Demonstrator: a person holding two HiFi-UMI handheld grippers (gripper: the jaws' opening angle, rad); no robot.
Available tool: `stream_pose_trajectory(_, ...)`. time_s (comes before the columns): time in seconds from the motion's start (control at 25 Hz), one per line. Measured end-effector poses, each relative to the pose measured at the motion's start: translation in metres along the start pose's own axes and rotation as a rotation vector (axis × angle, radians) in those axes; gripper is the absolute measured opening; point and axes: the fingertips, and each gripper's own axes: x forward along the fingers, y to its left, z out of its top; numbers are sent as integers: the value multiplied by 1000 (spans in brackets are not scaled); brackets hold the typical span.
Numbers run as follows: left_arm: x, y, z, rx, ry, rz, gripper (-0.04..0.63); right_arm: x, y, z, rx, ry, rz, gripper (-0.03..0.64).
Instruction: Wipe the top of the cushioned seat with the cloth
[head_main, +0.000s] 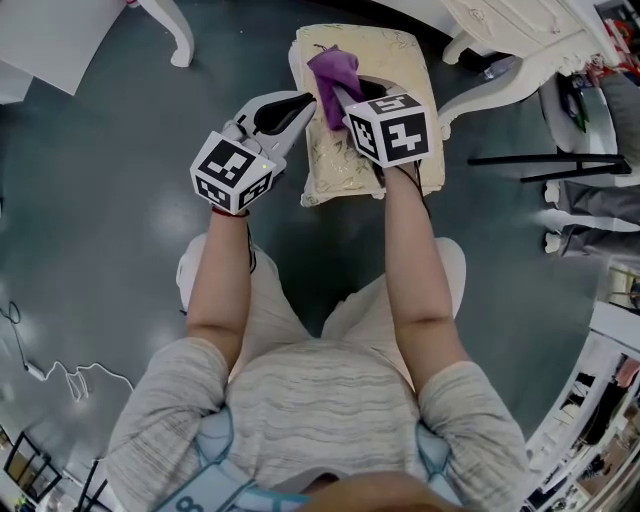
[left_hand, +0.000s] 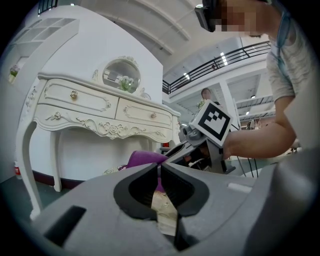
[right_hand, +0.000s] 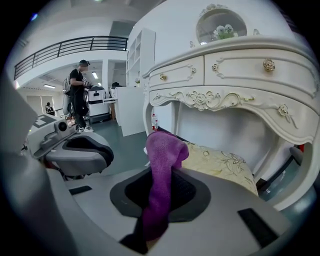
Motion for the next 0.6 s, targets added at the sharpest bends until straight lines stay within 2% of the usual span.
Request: stream_pose_trajectory(0.6, 13, -14, -4, 22, 21, -32, 14, -17, -33, -15, 2, 10, -60, 58)
